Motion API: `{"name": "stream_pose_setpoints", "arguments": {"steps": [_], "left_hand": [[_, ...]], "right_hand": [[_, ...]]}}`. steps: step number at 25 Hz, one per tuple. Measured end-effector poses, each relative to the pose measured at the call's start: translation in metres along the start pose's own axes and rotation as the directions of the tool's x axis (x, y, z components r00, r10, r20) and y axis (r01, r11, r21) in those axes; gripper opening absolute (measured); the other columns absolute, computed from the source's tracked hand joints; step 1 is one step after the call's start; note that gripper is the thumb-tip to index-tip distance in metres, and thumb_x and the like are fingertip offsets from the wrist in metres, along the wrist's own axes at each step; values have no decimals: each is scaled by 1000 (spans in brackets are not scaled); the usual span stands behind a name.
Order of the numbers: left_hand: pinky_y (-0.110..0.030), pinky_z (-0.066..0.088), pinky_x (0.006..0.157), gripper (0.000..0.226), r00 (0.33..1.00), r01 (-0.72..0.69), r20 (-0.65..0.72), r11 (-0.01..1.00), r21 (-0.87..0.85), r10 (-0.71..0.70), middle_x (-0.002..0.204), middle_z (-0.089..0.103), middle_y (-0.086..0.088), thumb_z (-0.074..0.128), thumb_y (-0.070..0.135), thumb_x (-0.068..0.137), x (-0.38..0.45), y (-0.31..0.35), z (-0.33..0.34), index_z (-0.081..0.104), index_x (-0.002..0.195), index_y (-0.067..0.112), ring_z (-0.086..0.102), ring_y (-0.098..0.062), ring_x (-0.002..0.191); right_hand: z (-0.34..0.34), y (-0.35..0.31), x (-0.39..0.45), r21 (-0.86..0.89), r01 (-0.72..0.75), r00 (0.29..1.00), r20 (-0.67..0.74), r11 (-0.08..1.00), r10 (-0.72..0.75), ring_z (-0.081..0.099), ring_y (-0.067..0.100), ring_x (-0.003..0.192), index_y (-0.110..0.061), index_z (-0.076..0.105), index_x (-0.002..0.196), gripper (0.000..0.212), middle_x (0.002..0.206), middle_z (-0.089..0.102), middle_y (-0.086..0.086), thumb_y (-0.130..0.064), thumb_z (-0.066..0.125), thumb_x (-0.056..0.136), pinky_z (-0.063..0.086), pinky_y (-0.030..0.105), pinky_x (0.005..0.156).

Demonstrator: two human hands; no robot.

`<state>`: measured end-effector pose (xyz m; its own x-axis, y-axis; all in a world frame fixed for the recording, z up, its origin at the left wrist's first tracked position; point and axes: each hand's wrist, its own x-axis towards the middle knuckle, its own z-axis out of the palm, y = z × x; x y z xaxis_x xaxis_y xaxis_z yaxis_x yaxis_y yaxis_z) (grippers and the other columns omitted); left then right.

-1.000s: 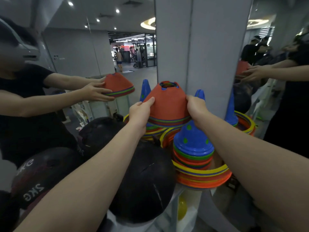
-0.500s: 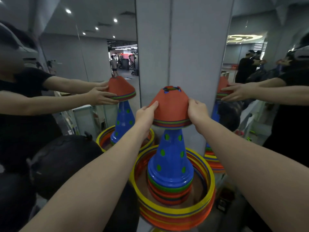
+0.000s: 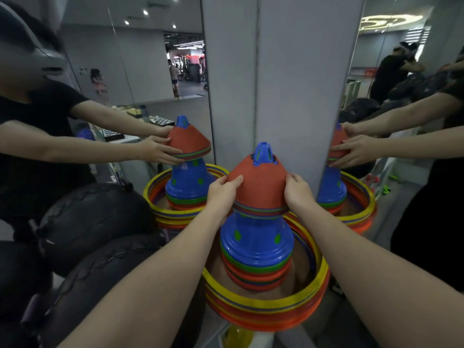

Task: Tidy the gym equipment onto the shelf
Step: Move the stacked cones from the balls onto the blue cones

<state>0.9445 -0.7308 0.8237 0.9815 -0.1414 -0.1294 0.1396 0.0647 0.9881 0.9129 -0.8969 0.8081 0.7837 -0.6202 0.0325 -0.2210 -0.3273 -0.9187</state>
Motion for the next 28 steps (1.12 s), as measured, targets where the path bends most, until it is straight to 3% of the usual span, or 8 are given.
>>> {"name": "stream_pose_setpoints", "arguments": {"steps": [4,8,11,19,21,23,25,28], "left_hand": [[-26,43,84,64,1000,18,11,1000,20,-18,150,56,-12,63,24,100,-6,-1,2,37,155,5,55,-13,107],[-25,48,77,60,1000,-10,9,998,61,10,150,56,-11,59,28,102,-8,-3,3,40,154,7,58,-16,112],[-33,47,104,57,998,-54,-20,988,146,58,152,54,-12,56,28,103,-10,-7,2,42,153,3,57,-25,131],[-44,50,107,56,989,-81,-104,969,235,107,137,65,-13,67,34,93,-21,-10,0,57,138,3,64,-28,123],[-42,52,104,52,989,-84,-100,969,232,110,133,67,-9,67,36,92,-30,-15,-5,60,134,8,64,-27,119],[-38,56,88,33,990,-101,-77,975,196,118,118,71,-9,66,35,92,-44,-26,-13,66,118,14,66,-24,102],[-30,48,61,12,993,-118,-6,982,150,120,86,68,-8,64,27,96,-65,-37,-25,64,93,16,61,-21,71],[-25,34,43,25,985,-137,123,978,155,119,59,51,-4,59,22,100,-107,-58,-53,63,77,14,50,-15,46]], "right_hand": [[-4,-2,-1,-28,3,1000,21,1000,-3,43,34,142,-3,49,146,46,154,47,20,-22,29,109,33,33,110],[-6,-1,-3,17,-6,999,37,1000,5,44,33,142,-5,48,148,48,155,47,18,-23,30,109,33,35,113],[-7,5,-5,81,-26,999,28,996,24,42,31,144,-4,42,152,51,157,44,15,-28,37,107,32,35,115],[-12,-4,-25,15,-59,994,-91,998,60,60,37,120,-13,68,119,48,128,66,19,-39,56,81,47,44,105],[-10,-5,-42,40,-41,991,-129,998,46,60,35,118,-17,67,108,33,125,66,15,-37,58,83,48,42,103],[-5,1,-62,112,1,988,-153,994,17,64,31,106,-20,61,92,16,110,69,10,-34,61,86,51,40,96],[0,11,-86,210,25,990,-139,977,4,61,28,87,-21,55,76,19,87,65,5,-32,65,88,51,40,84],[12,28,-139,348,10,1000,-31,937,0,44,21,55,-20,50,67,27,58,46,1,-28,68,85,38,30,55]]}}
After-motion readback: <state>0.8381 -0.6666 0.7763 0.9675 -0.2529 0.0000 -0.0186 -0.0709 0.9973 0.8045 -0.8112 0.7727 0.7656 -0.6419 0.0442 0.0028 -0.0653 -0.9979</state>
